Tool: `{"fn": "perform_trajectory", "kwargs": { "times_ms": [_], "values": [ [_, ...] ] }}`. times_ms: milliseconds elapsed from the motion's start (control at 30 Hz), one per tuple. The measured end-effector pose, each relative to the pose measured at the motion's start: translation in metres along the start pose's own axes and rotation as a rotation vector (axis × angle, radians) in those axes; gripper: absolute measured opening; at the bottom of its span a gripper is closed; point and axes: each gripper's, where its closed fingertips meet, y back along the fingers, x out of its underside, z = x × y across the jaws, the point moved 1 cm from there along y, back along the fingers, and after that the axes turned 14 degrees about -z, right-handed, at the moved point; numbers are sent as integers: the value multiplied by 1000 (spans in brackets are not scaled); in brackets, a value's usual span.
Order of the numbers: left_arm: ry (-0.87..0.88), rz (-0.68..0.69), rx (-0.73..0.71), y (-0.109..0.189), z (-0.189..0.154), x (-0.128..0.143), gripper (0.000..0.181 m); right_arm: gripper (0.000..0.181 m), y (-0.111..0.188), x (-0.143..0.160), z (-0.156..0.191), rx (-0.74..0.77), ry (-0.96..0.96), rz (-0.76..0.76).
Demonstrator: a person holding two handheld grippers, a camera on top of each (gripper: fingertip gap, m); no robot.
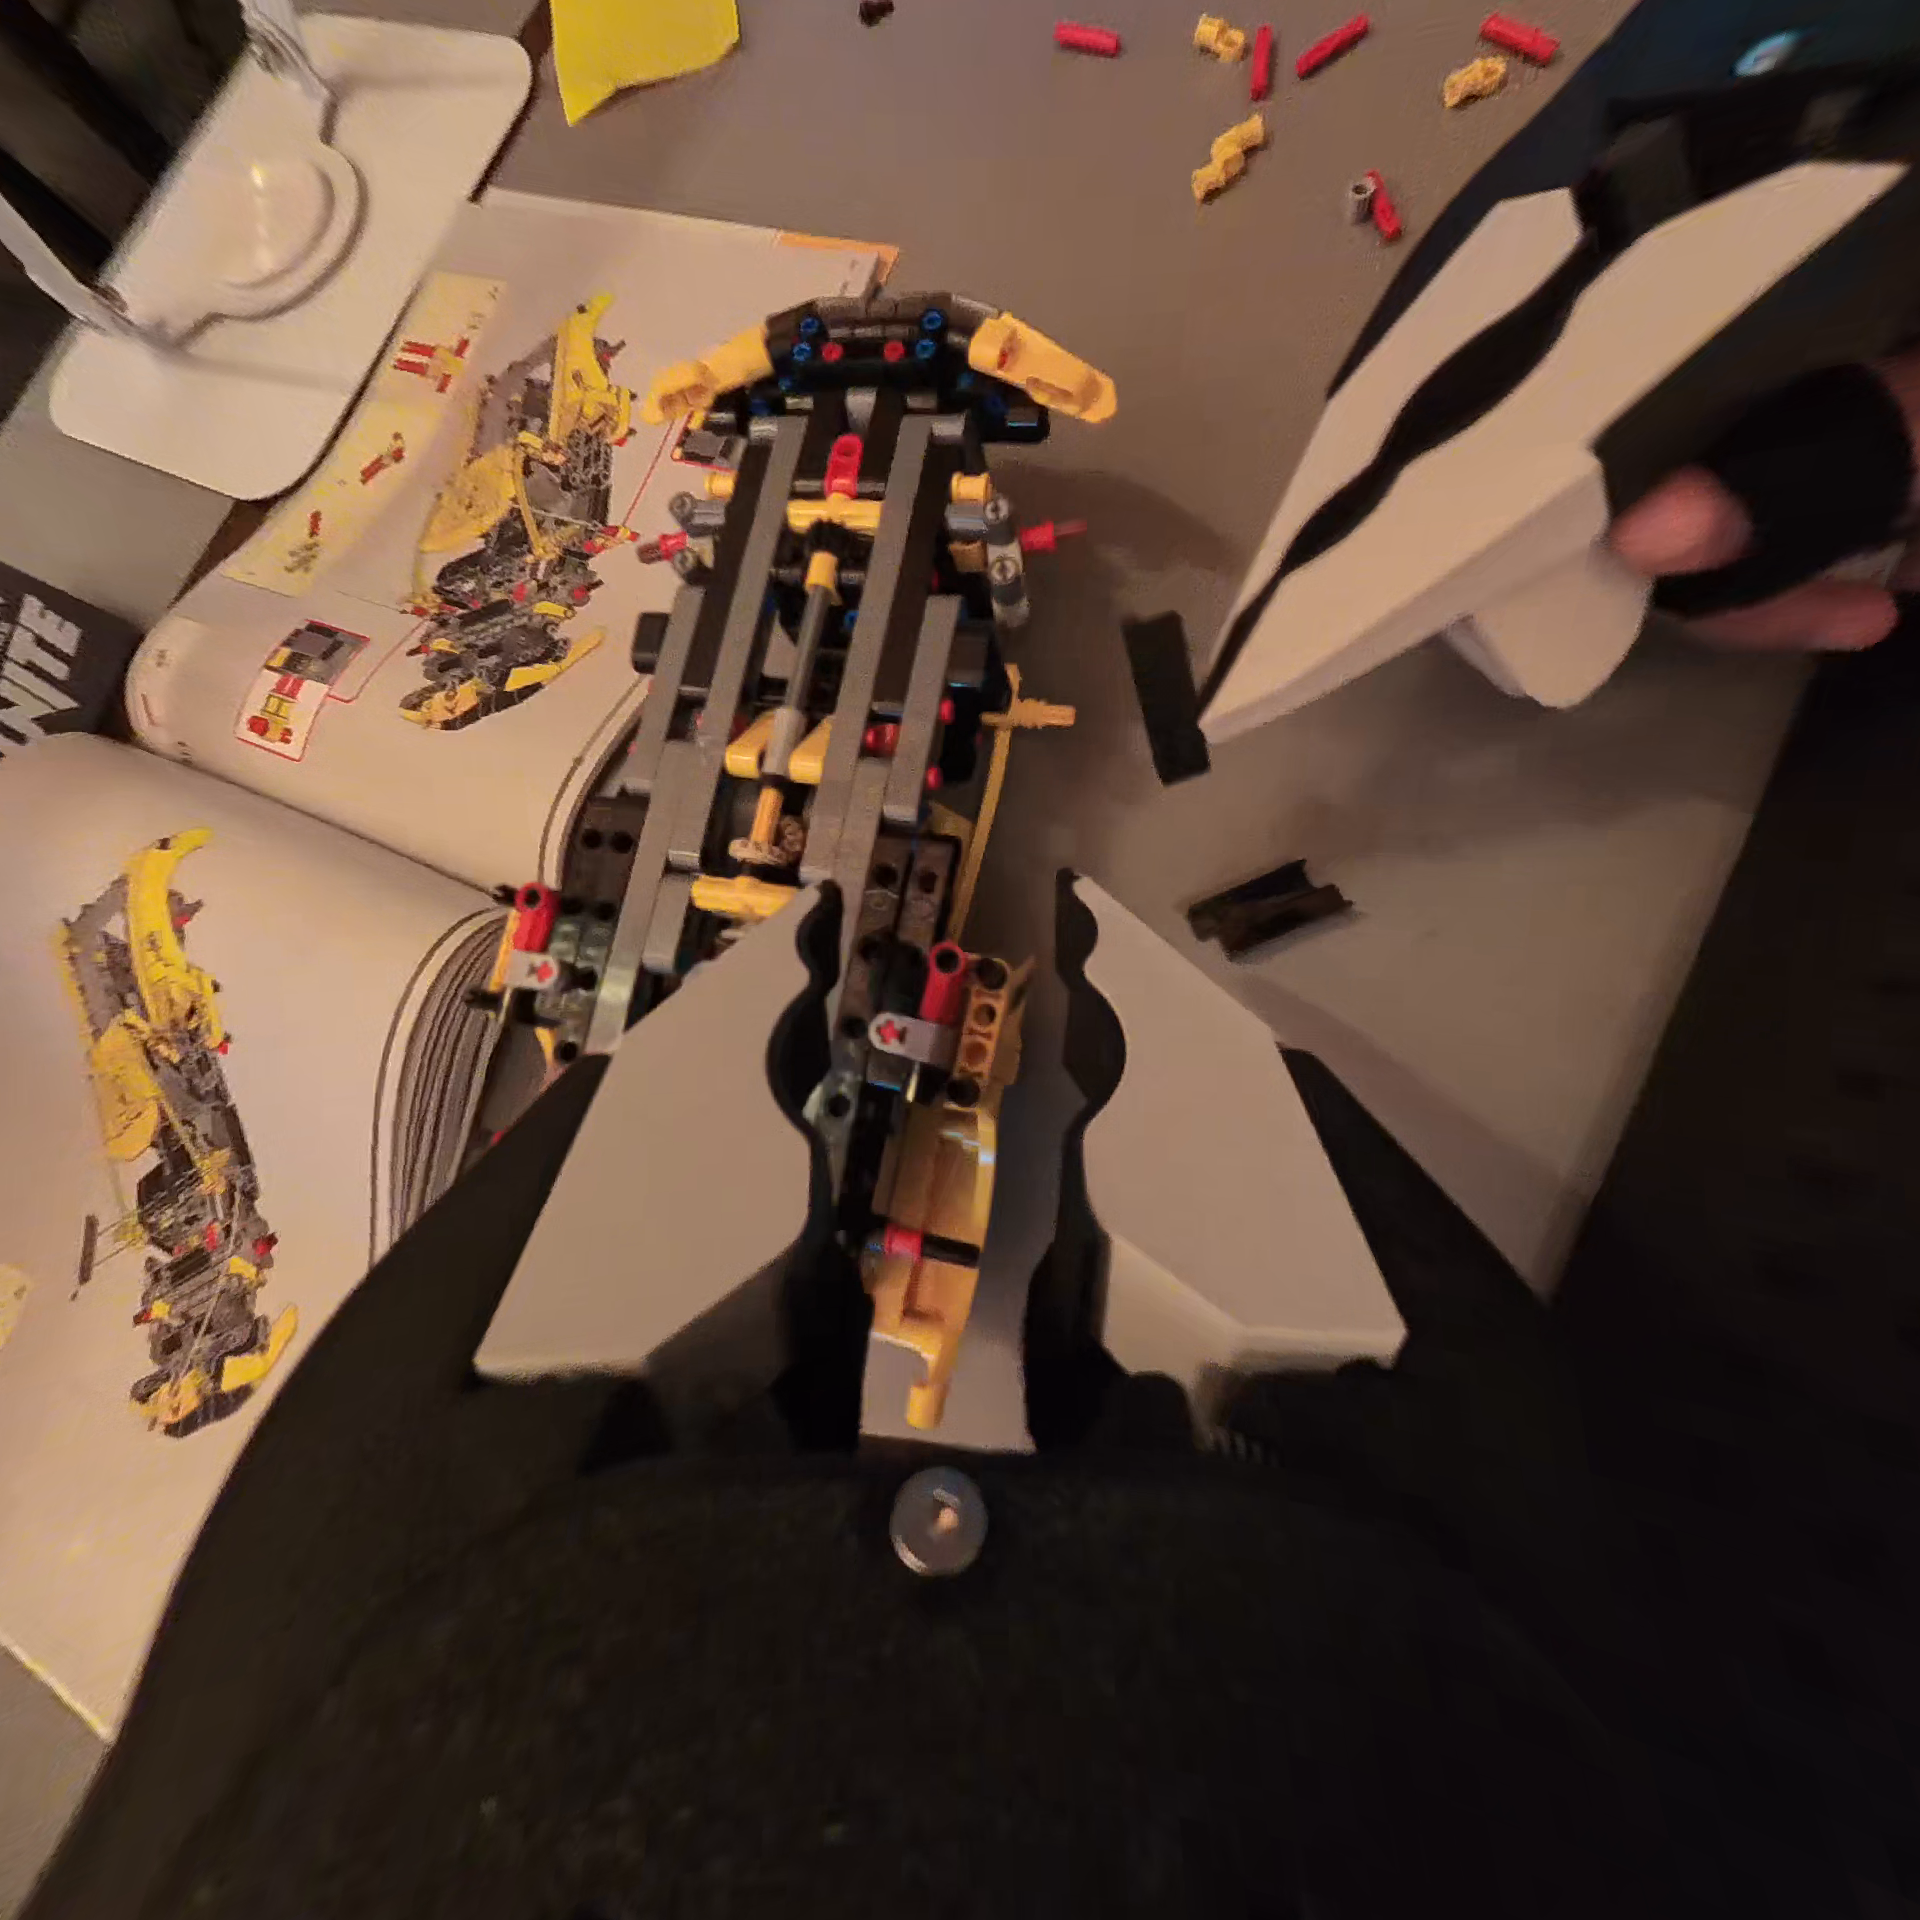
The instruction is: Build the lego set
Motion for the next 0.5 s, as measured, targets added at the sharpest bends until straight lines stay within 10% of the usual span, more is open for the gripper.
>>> {"fn": "perform_trajectory", "kwargs": {
  "times_ms": [500],
  "values": [
    [-71, 235, 205, -22, 17, 14, 34, 0, -2, 2, 6, -97, -119, 6]
  ]
}}
